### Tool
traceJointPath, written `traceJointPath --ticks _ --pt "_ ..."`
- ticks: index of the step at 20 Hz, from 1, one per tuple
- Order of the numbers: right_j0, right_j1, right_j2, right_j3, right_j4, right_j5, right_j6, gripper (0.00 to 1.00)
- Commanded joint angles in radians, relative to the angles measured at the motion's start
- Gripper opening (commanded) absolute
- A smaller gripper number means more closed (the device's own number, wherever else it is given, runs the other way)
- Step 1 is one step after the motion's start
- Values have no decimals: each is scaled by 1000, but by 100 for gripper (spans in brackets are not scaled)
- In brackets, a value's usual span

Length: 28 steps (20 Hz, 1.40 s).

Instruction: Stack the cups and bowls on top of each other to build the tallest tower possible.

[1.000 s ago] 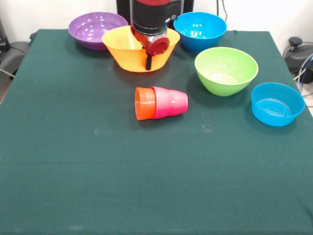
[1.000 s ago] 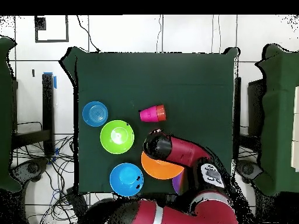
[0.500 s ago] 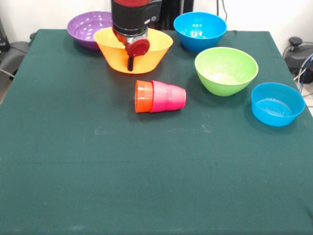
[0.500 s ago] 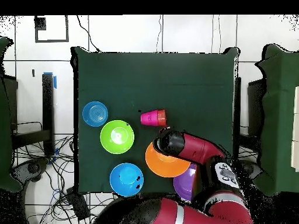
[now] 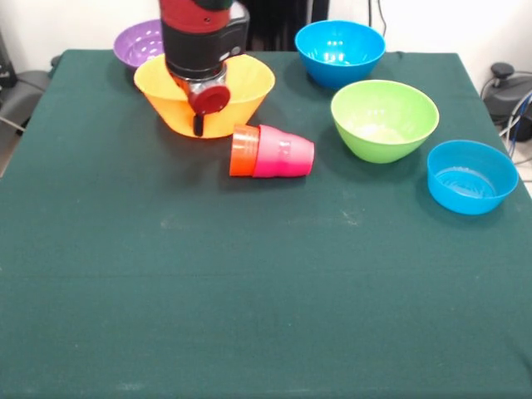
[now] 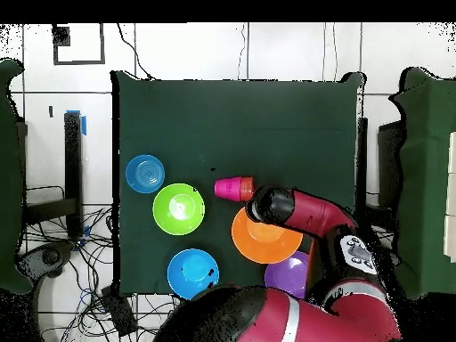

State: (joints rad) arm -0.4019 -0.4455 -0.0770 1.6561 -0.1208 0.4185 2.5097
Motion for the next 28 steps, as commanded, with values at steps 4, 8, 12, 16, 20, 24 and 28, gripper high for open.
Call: traceJointPath --ticks 4,8,12,16,20,24,28 --pt "-80 126 141 -259 -131 -60 -209 0" --pt "-97 144 160 -324 -160 -25 -219 0" --pt "-111 148 196 -381 -178 49 -248 0" --pt "-122 160 228 -443 -194 118 -268 0" --pt "-133 169 262 -497 -197 177 -278 0" --pt "-133 173 290 -547 -189 257 -276 0" --pt "-122 163 309 -598 -179 351 -274 0"
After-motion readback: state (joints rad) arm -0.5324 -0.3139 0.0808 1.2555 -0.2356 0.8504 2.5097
